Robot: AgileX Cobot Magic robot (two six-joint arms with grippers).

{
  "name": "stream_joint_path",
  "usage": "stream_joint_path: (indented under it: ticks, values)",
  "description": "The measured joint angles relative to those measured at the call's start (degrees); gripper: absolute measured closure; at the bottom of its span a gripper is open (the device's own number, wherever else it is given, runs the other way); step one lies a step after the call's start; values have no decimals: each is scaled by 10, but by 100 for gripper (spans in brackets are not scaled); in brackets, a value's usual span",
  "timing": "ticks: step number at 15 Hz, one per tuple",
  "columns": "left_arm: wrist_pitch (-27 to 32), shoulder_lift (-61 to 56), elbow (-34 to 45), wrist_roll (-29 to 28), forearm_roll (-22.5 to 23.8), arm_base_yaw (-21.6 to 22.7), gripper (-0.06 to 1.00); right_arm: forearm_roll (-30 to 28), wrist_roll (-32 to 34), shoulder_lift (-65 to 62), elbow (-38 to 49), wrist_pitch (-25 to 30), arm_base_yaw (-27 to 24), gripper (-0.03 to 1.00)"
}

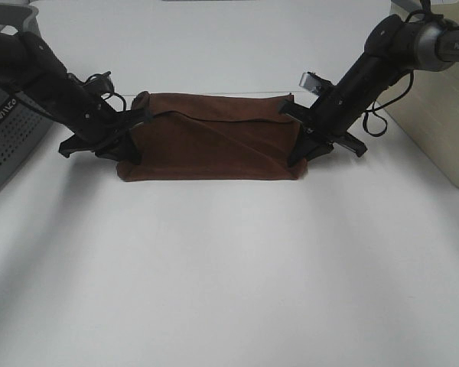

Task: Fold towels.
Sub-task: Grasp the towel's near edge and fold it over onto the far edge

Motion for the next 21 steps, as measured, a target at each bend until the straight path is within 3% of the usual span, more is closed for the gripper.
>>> stream_joint_path:
  ticks: [3, 5, 8, 10, 13, 17, 21]
  values:
    - [32, -26, 1, -7, 79, -1, 93, -15, 12, -21, 1, 12, 0, 97]
    - [48, -54, 18, -14, 101, -1, 93, -17, 15, -62, 37, 19, 0, 97]
    - [52, -100, 110, -12, 104, -6, 93, -14, 9, -136, 180, -10, 5, 97]
    - [56, -148, 202, -4, 104, -10, 93, -14, -5, -203, 320, -60, 30, 97]
    - [65, -201, 267, -2, 108, -10, 93, -17, -10, -242, 426, -125, 67, 97]
    - [83, -215, 280, -2, 108, -10, 94, -18, -11, -269, 445, -147, 68, 97]
    - [92, -217, 203, -44, 109, -10, 94, -42, -11, -274, 351, -121, 68, 97]
